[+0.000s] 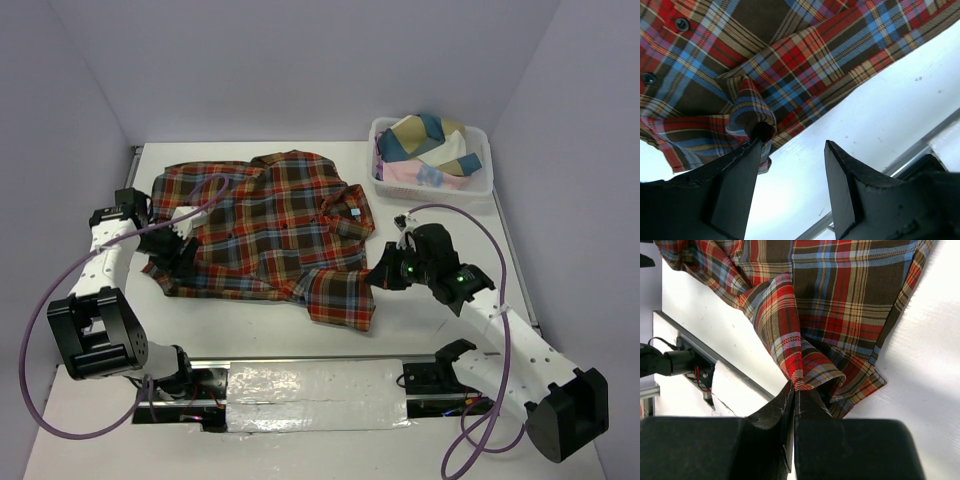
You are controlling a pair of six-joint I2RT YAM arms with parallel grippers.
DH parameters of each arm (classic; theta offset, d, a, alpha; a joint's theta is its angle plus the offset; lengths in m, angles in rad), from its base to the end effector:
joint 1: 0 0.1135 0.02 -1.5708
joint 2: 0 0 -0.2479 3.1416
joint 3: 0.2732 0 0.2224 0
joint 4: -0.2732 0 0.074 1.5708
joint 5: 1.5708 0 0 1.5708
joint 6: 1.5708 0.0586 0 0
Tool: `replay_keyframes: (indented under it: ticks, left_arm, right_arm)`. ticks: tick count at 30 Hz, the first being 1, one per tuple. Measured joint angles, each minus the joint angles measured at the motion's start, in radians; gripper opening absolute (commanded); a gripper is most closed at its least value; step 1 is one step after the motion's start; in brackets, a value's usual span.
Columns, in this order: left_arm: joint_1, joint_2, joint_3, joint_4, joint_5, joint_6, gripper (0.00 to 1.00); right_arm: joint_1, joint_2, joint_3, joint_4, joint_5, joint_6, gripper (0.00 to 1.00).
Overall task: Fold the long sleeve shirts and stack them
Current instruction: Flatten the shirt out
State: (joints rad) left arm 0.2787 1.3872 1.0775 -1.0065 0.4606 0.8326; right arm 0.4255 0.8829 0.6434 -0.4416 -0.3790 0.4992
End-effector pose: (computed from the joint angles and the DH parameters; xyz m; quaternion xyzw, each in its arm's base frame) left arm 0.2272 0.0379 0.2267 0.2919 0.9210 -0.1272 0.2244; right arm 0.1592 0.0960 0.2316 -0.0483 0.8889 0.3407 0.3024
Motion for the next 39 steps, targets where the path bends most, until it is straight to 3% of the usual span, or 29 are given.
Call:
replay_keyframes:
  ticks: [15,26,27,30,31,32,36,39]
  left_arm:
    - [-0.033,0.038,-0.039,0.097,-0.020,-0.051,0.66]
    - [-0.019,0.049,-0.129,0.106,-0.150,-0.023,0.60]
    - [-0.017,0.047,-0.132,0.113,-0.159,-0.024,0.57]
    - [-0.006,0.044,-0.146,0.160,-0.193,-0.032,0.30]
    - [-0.002,0.044,-0.149,0.176,-0.202,-0.035,0.14]
    - [0.003,0.044,-0.151,0.188,-0.208,-0.042,0.04]
    - [0.053,0.044,-0.136,0.225,-0.209,-0.060,0.00]
    - [0.126,0.077,0.002,0.198,-0.167,-0.108,0.00]
  right_arm:
    - [0.000,-0.004,-0.013,-0.001,0.003,0.001,0.00]
    - [0.000,-0.004,-0.013,-0.001,0.009,0.001,0.00]
    - [0.000,-0.004,-0.013,-0.001,0.009,0.001,0.00]
    - [0.000,-0.004,-0.014,0.000,0.010,0.001,0.00]
    - [0.000,-0.003,-0.014,0.000,0.010,0.001,0.00]
    - [0.000,-0.003,-0.015,0.001,0.012,0.001,0.00]
    - [-0.006,0.033,-0.010,0.023,0.012,-0.004,0.00]
    - [-0.068,0.187,0.128,-0.003,-0.026,-0.044,0.00]
